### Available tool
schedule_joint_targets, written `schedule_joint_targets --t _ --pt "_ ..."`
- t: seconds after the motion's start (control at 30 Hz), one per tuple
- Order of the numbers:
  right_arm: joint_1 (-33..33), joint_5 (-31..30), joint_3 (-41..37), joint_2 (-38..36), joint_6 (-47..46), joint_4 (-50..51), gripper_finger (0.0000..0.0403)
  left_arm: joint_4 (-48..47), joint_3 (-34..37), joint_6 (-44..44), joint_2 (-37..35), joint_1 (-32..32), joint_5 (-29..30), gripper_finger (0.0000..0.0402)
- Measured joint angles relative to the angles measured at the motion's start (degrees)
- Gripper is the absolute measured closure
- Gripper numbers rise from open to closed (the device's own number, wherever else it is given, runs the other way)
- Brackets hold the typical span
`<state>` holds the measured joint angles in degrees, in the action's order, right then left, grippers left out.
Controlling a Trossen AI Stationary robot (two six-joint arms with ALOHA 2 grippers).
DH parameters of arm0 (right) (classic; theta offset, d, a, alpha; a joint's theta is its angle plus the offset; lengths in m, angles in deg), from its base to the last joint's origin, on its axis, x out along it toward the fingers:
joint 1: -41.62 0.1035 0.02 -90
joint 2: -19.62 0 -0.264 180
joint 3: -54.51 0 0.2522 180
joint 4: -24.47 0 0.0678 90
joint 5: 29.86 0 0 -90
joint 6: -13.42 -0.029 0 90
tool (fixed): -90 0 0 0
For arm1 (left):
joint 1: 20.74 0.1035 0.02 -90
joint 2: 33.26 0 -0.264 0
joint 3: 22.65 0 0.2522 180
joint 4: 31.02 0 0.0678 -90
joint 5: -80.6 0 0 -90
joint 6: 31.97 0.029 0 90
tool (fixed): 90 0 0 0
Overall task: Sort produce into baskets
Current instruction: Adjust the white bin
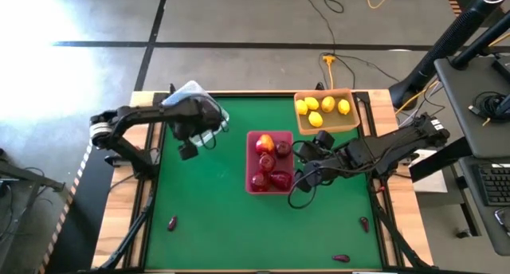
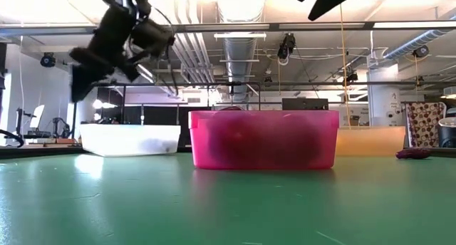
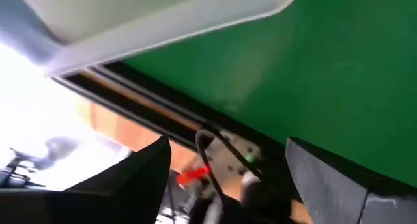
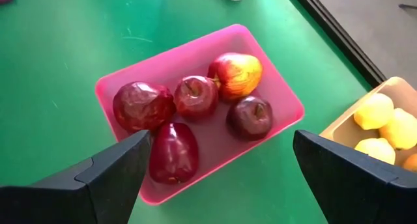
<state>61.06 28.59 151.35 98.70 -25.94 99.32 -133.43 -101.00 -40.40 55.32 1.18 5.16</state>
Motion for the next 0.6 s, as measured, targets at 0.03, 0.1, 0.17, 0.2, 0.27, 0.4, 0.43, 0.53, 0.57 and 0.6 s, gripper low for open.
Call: schedule_joint_targets --t 0.03,0.1,0.17,0.2,0.27,0.4,0.43,0.53,0.57,0.6 --pt "0.0 -0.2 0.0 0.0 -0.3 -0.1 0.0035 1.8 1.6 1.0 -0.2 -0.4 1.4 0.0118" --pt "0.0 -0.8 0.0 0.0 -1.5 -0.1 0.0035 7.2 4.0 3.2 -0.3 -0.8 4.2 0.0118" --pt "0.0 -1.1 0.0 0.0 -3.0 -0.1 0.0035 12.7 5.3 5.1 -0.1 -1.2 6.5 0.0118" --pt "0.0 -1.1 0.0 0.0 -3.7 -0.1 0.0035 15.6 5.5 5.7 0.3 -1.3 7.8 0.0118" --pt "0.0 -1.3 0.0 0.0 -5.1 -0.1 0.0035 20.6 5.4 6.4 1.3 -1.4 10.5 0.0118" --pt "0.2 -1.4 0.0 0.1 -7.6 -0.1 0.0035 30.0 2.4 5.8 3.0 -1.3 12.2 0.0118" --pt "0.2 -1.4 0.0 0.2 -7.8 -0.1 0.0035 31.8 1.4 5.4 3.5 -1.3 12.2 0.0118" --pt "0.2 -1.4 0.0 0.3 -8.7 -0.1 0.0035 33.7 -3.2 4.9 5.0 -1.3 12.1 0.0118" --pt "0.2 -1.4 0.0 0.3 -8.9 -0.1 0.0035 33.4 -4.8 5.2 5.1 -1.2 12.4 0.0118" --pt "0.2 -1.5 0.0 0.5 -9.2 -0.1 0.0035 32.9 -6.2 6.0 5.2 -0.8 13.1 0.0118"
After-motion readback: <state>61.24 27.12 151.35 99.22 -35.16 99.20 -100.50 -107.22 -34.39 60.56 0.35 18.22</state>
